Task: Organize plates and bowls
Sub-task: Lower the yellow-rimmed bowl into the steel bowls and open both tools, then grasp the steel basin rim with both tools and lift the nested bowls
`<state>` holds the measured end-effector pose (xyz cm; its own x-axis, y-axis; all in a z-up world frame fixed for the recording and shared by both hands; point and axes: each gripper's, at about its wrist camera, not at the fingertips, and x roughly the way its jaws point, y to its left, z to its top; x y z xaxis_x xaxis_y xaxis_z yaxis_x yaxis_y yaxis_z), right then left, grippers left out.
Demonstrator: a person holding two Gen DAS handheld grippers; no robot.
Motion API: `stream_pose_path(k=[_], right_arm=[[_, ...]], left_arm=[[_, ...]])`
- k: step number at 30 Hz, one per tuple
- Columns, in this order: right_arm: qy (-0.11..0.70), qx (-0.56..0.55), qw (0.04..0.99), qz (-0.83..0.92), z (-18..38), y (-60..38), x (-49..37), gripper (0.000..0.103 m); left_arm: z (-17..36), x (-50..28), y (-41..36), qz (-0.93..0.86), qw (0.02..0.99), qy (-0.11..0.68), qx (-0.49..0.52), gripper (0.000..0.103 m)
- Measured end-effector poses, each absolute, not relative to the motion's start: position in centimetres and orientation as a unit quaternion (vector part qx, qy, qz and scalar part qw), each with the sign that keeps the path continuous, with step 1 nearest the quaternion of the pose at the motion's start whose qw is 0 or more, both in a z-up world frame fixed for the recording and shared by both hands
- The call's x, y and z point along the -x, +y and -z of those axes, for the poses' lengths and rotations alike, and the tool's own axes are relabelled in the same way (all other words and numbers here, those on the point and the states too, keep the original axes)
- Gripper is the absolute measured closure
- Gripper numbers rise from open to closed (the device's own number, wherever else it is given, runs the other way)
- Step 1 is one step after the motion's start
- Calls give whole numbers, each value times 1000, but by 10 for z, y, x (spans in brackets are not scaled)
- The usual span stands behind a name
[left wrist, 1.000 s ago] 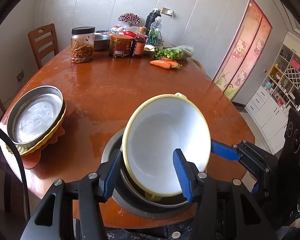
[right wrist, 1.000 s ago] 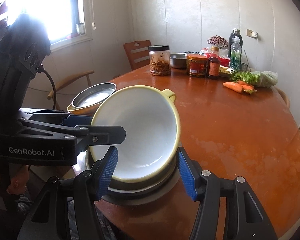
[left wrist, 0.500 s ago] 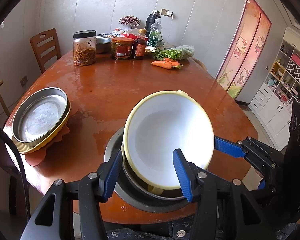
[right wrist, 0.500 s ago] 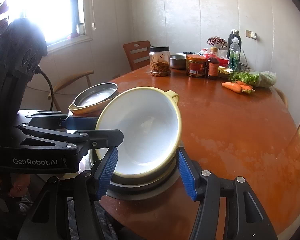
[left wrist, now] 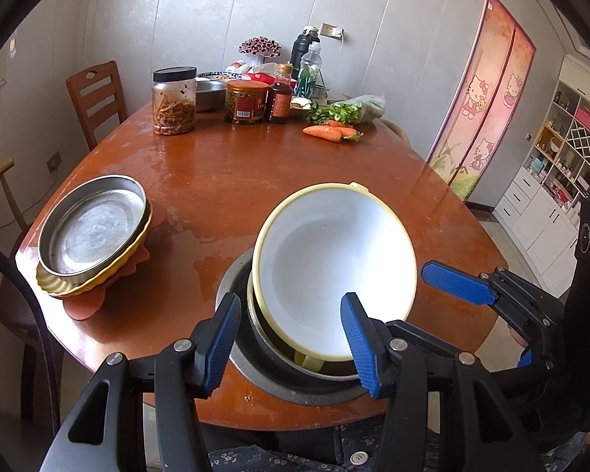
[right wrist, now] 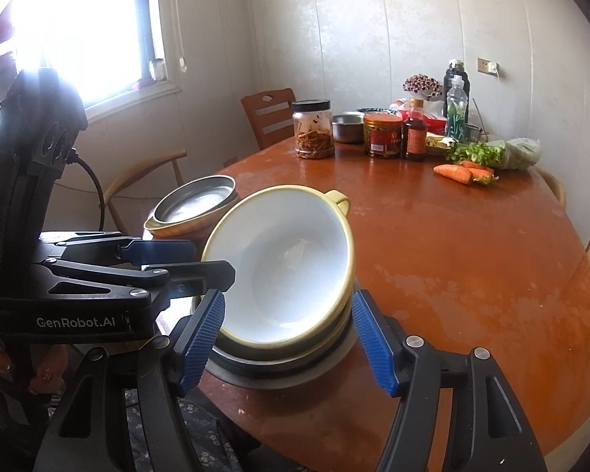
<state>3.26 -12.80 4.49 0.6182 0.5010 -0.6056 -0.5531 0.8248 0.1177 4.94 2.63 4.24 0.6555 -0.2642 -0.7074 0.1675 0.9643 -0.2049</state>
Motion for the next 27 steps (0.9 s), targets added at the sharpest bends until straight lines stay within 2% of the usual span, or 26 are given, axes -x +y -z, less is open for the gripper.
stream_pose_path(k=[15,27], right_arm=[[306,46,911,-274,-50,-134,-17,28],[322,19,911,-257,-38,-144,-19,23]], left_arm=[[-46,-35,35,92,912,395,58,45],[-40,-27,41,79,910,402,60,44]])
